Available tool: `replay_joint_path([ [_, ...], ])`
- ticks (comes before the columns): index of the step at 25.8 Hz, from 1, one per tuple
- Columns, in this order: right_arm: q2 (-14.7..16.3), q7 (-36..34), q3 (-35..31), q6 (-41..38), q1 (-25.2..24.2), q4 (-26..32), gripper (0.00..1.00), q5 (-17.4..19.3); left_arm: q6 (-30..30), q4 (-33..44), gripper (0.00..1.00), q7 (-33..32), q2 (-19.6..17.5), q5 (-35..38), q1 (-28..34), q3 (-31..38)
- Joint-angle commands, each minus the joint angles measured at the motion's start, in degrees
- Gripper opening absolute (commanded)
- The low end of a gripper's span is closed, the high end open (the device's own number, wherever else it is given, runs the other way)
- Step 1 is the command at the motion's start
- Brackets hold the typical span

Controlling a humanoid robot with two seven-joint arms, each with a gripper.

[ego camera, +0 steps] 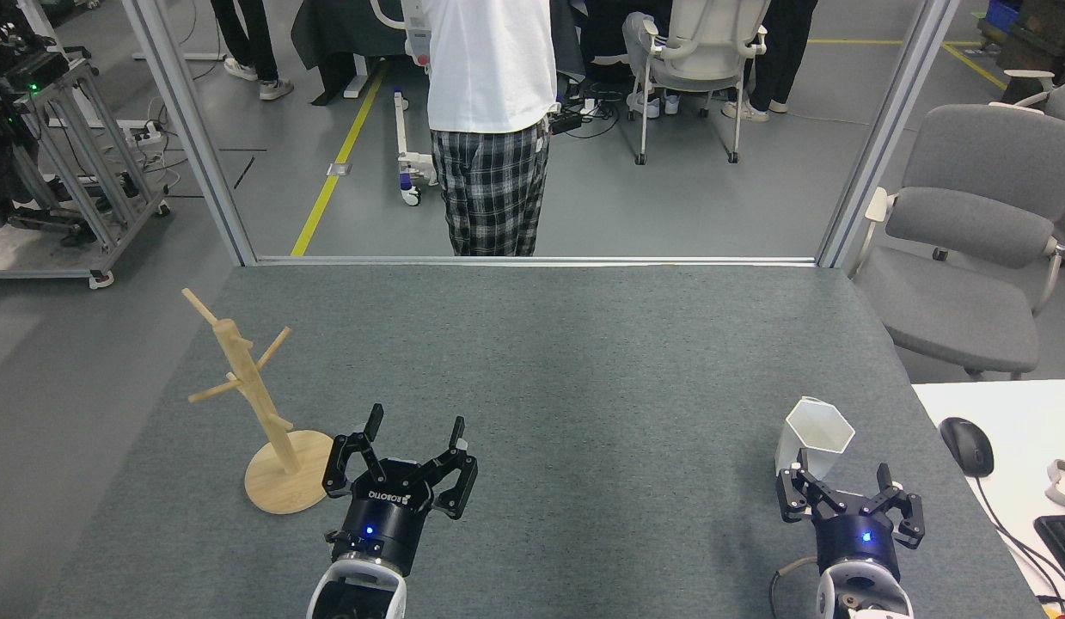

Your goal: Hang cup on storage rack

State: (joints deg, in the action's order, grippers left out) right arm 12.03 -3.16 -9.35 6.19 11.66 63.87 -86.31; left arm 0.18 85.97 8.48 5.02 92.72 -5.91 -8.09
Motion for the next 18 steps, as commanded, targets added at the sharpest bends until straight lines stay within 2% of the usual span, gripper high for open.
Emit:
replay_joint_path([
  [1, -0.2, 0.0, 0.0, 0.0, 1.4, -2.4, 0.99, 0.0, 0.0, 0.1, 0.99, 0.0, 0.0, 0.0, -0.2, 0.0],
  [6, 0.0, 0.0, 0.1, 0.0, 5.3, -7.9, 0.99, -0.1, 0.0, 0.0, 0.99, 0.0, 0.1, 0.0, -0.2, 0.0],
  [14, -0.1, -0.1, 0.3, 0.0, 6.2, -10.4, 0.99, -0.1, -0.1, -0.1, 0.99, 0.0, 0.0, 0.3, 0.3, -0.2],
  [18, 0.1, -0.2, 0.3, 0.0, 8.9, -13.9, 0.99, 0.0, -0.1, -0.3, 0.99, 0.0, 0.0, 0.4, 0.2, -0.2],
])
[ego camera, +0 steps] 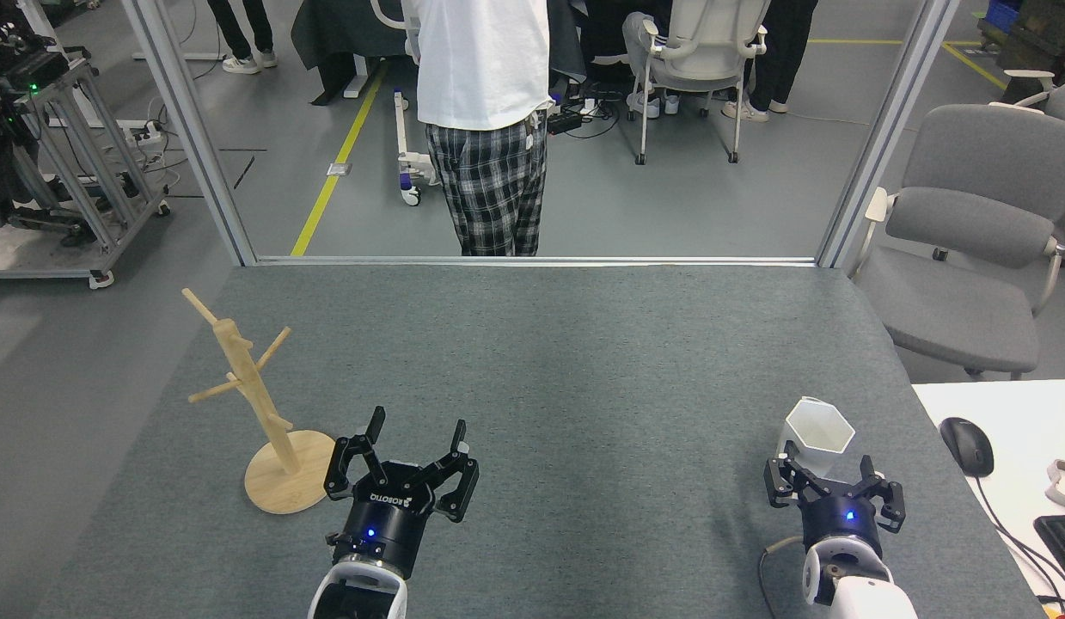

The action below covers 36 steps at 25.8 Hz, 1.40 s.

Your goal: Hang cup on storage rack

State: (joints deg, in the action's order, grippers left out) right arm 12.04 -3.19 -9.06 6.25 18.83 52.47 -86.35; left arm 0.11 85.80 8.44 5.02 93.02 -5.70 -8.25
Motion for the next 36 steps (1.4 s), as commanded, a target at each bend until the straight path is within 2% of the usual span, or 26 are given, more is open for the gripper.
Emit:
replay_joint_path([
  [1, 0.1, -0.1, 0.0, 0.0, 2.6, -3.6, 0.99, 0.0, 0.0, -0.1, 0.99, 0.0, 0.0, 0.1, 0.0, 0.0],
  [8, 0.4, -0.1, 0.1, 0.0, 7.3, -9.0, 0.99, 0.0, 0.1, 0.0, 0.99, 0.0, -0.1, 0.1, 0.3, 0.0],
  [17, 1.1, -0.2, 0.2, -0.1, 10.9, -14.7, 0.98, 0.1, 0.0, 0.0, 0.99, 0.0, -0.1, 0.1, 0.3, 0.0],
  [21, 1.1, -0.2, 0.2, -0.1, 11.2, -15.0, 0.97, 0.1, 0.0, -0.2, 0.99, 0.0, -0.1, 0.1, 0.1, 0.0],
  [23, 1.1, -0.2, 0.2, -0.2, 11.2, -15.0, 0.93, 0.1, 0.0, -0.2, 0.99, 0.0, 0.0, 0.1, 0.0, 0.0],
  [25, 1.1, -0.2, 0.2, -0.9, 11.2, -15.0, 0.82, 0.1, 0.0, -0.2, 0.99, 0.0, 0.0, 0.1, -0.1, 0.0],
  [26, 1.1, -0.2, 0.2, -1.2, 11.2, -15.0, 0.73, 0.1, 0.0, -0.3, 0.99, 0.0, 0.0, 0.1, -0.2, 0.0],
  [28, 1.1, -0.1, 0.3, -2.4, 11.2, -15.0, 0.38, 0.1, 0.0, -0.4, 0.99, 0.0, 0.1, 0.1, -0.4, 0.0],
  [29, 1.1, 0.0, 0.3, -3.3, 11.1, -15.0, 0.26, 0.1, 0.0, -0.3, 0.99, 0.0, 0.1, 0.1, -0.4, 0.0],
  [30, 1.1, 0.1, 0.3, -4.3, 11.2, -15.0, 0.19, 0.1, 0.0, -0.3, 0.99, 0.0, 0.1, 0.1, -0.5, 0.0],
  [32, 1.4, 0.1, 0.2, -6.1, 11.2, -15.0, 0.12, 0.2, 0.0, -0.3, 0.99, 0.0, 0.1, 0.1, -0.5, 0.0],
  [36, 1.5, 0.6, 0.0, -6.5, 11.4, -14.2, 0.09, 0.2, -0.1, -0.3, 0.99, 0.0, 0.1, 0.1, -0.5, -0.2],
])
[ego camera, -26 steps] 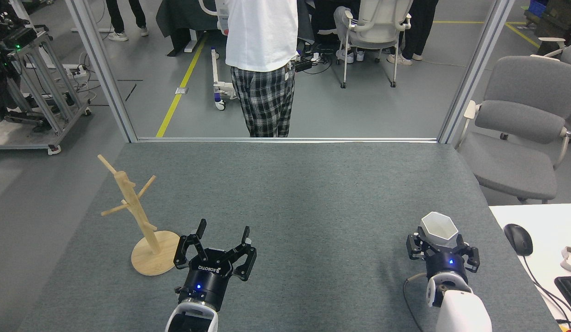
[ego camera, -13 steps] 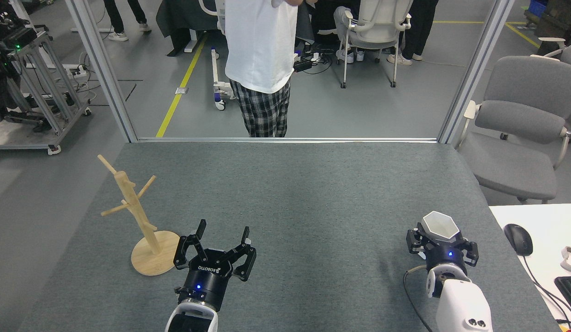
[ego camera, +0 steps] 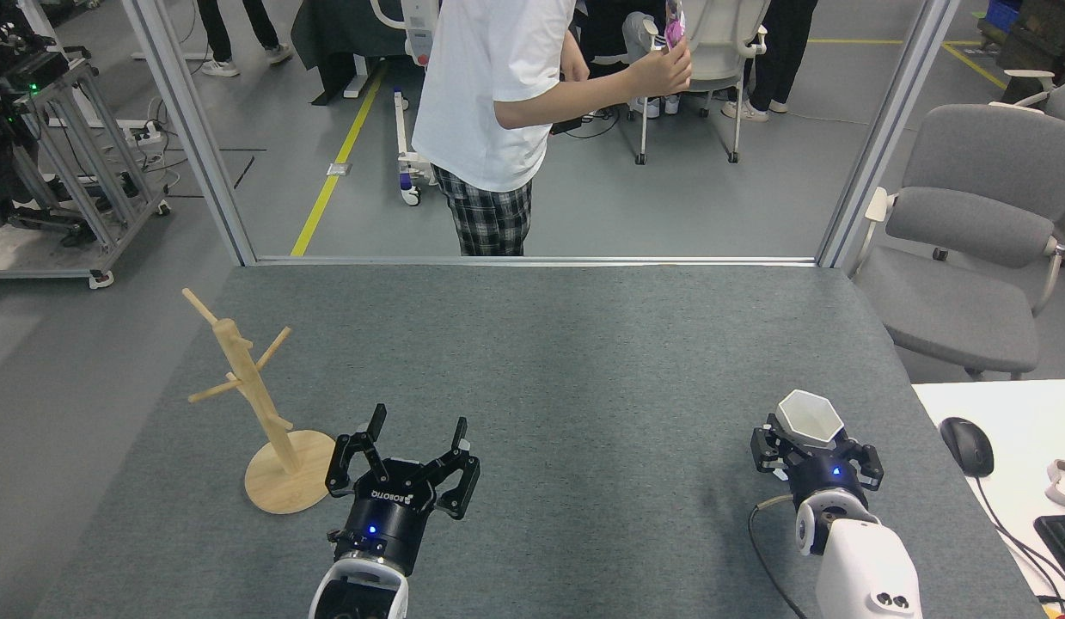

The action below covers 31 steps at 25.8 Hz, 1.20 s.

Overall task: Hang cup on storage rack
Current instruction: 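Raise the right gripper with the cup toward the left gripper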

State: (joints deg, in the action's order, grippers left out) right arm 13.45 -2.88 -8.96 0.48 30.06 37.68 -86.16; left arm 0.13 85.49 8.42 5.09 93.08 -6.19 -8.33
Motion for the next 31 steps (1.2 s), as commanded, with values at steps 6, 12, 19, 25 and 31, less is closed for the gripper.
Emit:
replay_joint_path([
  [6, 3.5, 0.8, -0.3, -8.2, 0.1, 8.7, 0.10, 0.0, -3.1, 0.4, 0.99, 0.0, -0.3, 0.5, 0.8, -1.8],
  [12, 4.1, 10.5, -0.4, -11.8, 0.0, 18.8, 0.10, 2.4, -3.8, 0.6, 0.99, -0.2, -0.9, 0.6, 0.8, -3.4],
  [19, 3.9, 14.9, -0.3, -12.4, -0.6, 32.3, 0.09, 3.6, -3.6, -0.3, 0.99, -0.9, -0.5, 7.1, -0.1, -8.5],
  [25, -1.9, 24.6, 0.1, -12.1, -1.7, 42.3, 0.08, 3.5, -3.6, -2.3, 0.99, -6.3, 0.9, 10.1, -5.8, -13.8],
  [31, -5.8, 30.1, 0.5, -11.5, -2.6, 49.0, 0.04, 3.2, -3.6, -6.6, 0.99, -7.5, 2.8, 10.1, -13.1, -15.7],
])
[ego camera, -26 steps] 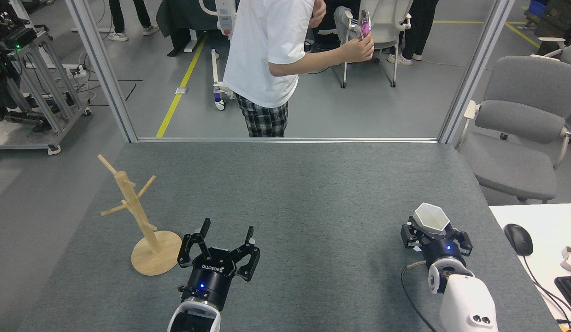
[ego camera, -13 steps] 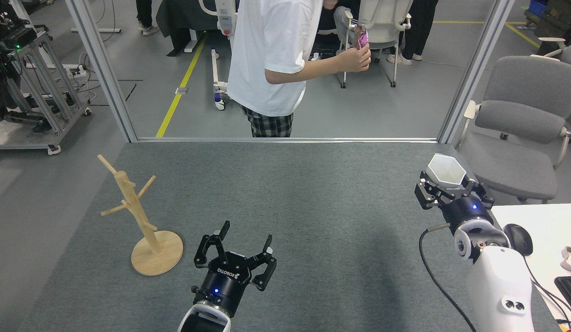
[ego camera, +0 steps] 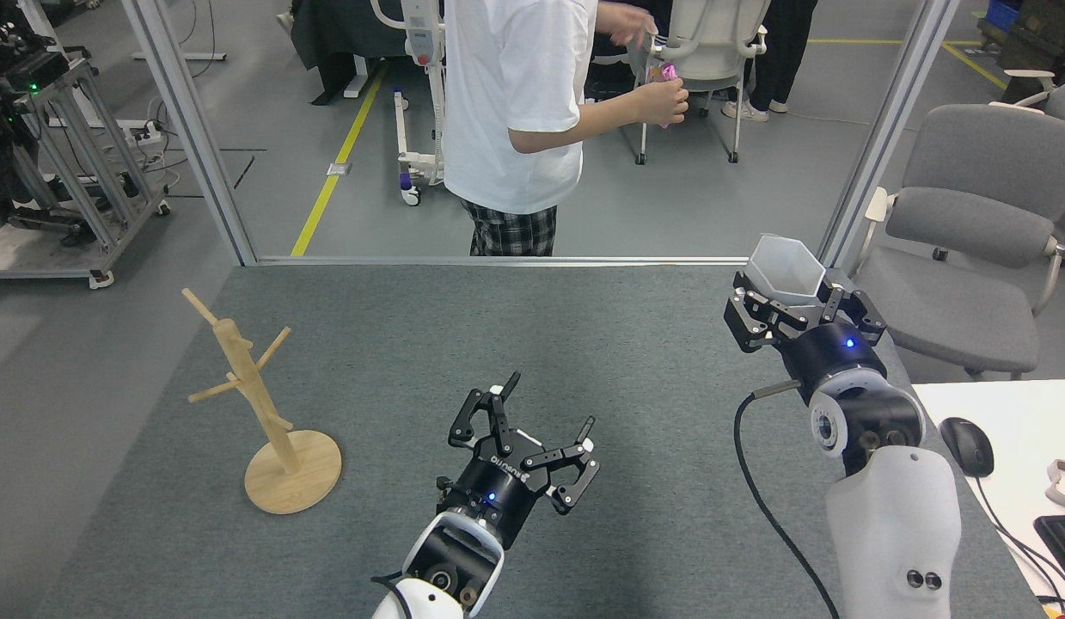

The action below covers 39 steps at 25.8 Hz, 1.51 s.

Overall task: Hang cup on storage rack
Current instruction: 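Raise the right gripper with the cup toward the left gripper, then close the left gripper on the cup beside the right gripper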

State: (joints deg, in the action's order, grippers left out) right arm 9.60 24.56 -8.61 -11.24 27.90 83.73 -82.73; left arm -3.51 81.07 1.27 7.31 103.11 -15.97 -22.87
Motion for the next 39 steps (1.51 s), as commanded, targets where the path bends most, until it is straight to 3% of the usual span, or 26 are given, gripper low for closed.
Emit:
replay_joint_path([
  [1, -2.7, 3.0, 0.2, 0.3, -0.8, 3.5, 0.04, -0.3, 0.0, -2.7, 0.99, -0.4, 0.6, 0.0, -4.1, -1.6],
  [8, -4.1, 4.8, 2.4, 6.7, -2.4, 4.4, 0.02, -3.9, -0.2, -3.4, 0.99, -0.1, 0.7, 0.0, -5.7, -5.0],
  [16, -4.9, 6.1, 9.9, 15.8, -2.4, 7.2, 0.02, -4.4, 0.0, -5.8, 0.99, -0.9, 0.7, 0.0, -7.4, -12.5],
  [23, -5.6, 7.7, 14.9, 20.8, -2.2, 9.3, 0.02, -4.7, 0.0, -12.3, 0.99, -1.1, 0.8, -0.6, -11.5, -12.6],
  [25, -6.6, 7.9, 16.0, 22.0, -2.3, 9.4, 0.02, -6.7, 0.1, -13.8, 0.99, -1.1, 0.8, -0.9, -12.4, -12.6],
  [29, -9.4, 8.1, 16.8, 22.8, -2.7, 9.4, 0.02, -9.4, 0.3, -15.3, 0.99, -1.1, 0.8, -2.4, -14.2, -12.0],
  [39, -11.8, 8.1, 21.8, 26.4, -7.0, 9.3, 0.02, -10.7, -0.4, -16.8, 0.99, -1.1, 0.9, -6.3, -20.1, -10.5],
])
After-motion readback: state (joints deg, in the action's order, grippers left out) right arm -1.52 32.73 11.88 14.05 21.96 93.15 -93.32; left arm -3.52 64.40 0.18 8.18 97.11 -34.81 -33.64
